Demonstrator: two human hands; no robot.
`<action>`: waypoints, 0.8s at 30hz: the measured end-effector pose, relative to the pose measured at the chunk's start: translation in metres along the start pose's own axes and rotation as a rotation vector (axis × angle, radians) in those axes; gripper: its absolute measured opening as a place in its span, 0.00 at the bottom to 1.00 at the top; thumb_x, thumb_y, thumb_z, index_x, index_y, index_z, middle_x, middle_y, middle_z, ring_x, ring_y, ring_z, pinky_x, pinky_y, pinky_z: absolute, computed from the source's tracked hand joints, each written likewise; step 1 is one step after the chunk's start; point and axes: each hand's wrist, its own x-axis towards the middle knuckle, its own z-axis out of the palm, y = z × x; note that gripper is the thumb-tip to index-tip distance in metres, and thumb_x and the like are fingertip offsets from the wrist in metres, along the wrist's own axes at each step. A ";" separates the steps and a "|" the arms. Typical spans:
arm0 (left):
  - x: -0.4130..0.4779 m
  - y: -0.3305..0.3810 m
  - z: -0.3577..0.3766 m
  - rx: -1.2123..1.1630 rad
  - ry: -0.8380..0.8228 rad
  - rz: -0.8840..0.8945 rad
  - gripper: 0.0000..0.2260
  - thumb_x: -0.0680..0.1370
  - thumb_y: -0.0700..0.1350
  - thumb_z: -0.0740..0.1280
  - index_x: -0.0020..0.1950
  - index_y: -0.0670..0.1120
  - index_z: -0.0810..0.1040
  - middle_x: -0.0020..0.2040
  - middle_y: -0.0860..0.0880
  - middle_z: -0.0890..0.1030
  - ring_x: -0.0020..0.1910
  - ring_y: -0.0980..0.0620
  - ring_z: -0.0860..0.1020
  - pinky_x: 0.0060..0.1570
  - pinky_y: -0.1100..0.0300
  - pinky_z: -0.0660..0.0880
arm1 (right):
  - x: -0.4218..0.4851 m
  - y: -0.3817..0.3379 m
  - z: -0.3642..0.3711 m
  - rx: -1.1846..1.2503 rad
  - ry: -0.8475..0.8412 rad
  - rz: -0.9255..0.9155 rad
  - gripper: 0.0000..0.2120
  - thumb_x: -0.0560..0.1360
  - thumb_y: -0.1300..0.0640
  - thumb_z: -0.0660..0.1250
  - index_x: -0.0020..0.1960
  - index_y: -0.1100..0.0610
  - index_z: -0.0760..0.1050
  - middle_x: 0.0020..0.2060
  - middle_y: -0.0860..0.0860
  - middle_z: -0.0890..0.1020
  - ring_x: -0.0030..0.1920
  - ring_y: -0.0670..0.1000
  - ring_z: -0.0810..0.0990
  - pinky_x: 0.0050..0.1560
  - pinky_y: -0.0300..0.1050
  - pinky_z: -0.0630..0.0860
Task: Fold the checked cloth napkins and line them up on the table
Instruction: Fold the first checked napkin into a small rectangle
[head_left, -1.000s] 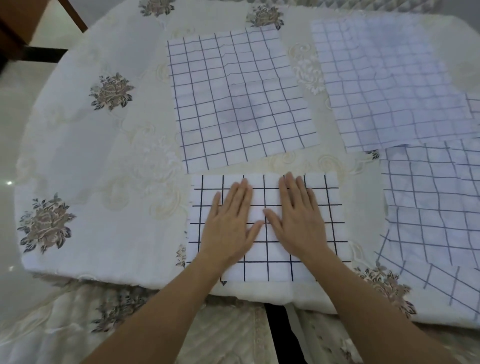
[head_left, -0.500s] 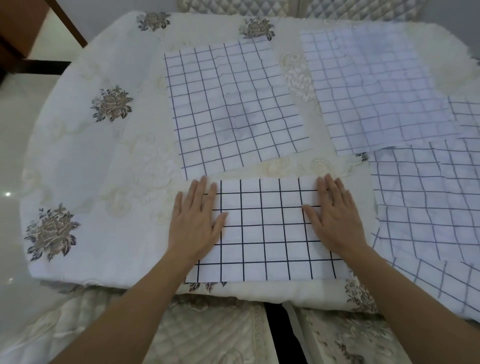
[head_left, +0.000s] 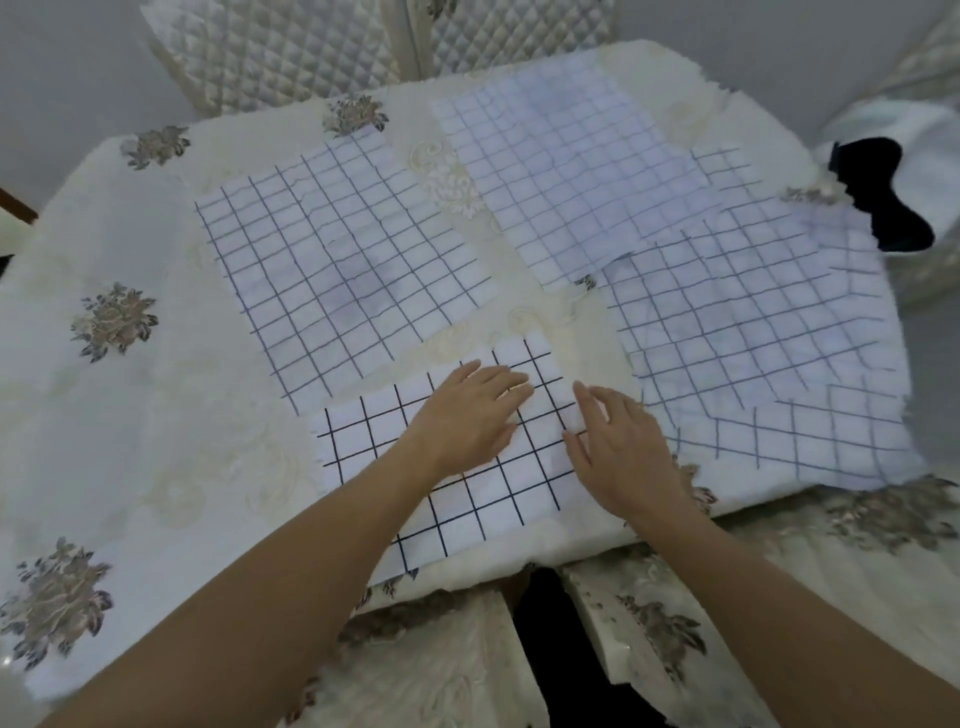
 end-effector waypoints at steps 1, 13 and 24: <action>0.012 0.000 0.001 0.007 -0.011 0.062 0.23 0.74 0.46 0.73 0.68 0.44 0.77 0.67 0.46 0.78 0.66 0.45 0.76 0.68 0.44 0.70 | -0.004 0.003 0.002 -0.011 0.000 0.012 0.26 0.78 0.49 0.65 0.72 0.62 0.69 0.60 0.60 0.79 0.58 0.60 0.78 0.54 0.57 0.77; 0.109 -0.013 0.011 0.094 -0.260 0.540 0.24 0.68 0.46 0.76 0.63 0.45 0.79 0.59 0.46 0.80 0.57 0.44 0.78 0.61 0.50 0.74 | -0.015 0.015 0.030 -0.006 0.098 0.200 0.15 0.75 0.49 0.66 0.56 0.58 0.77 0.46 0.54 0.77 0.44 0.56 0.75 0.41 0.51 0.73; 0.121 -0.010 0.016 0.083 -0.314 0.577 0.17 0.64 0.48 0.72 0.50 0.48 0.75 0.49 0.49 0.75 0.47 0.48 0.74 0.52 0.53 0.73 | 0.005 0.006 0.043 0.176 0.055 0.303 0.16 0.72 0.44 0.71 0.47 0.56 0.73 0.40 0.51 0.76 0.40 0.54 0.75 0.38 0.51 0.74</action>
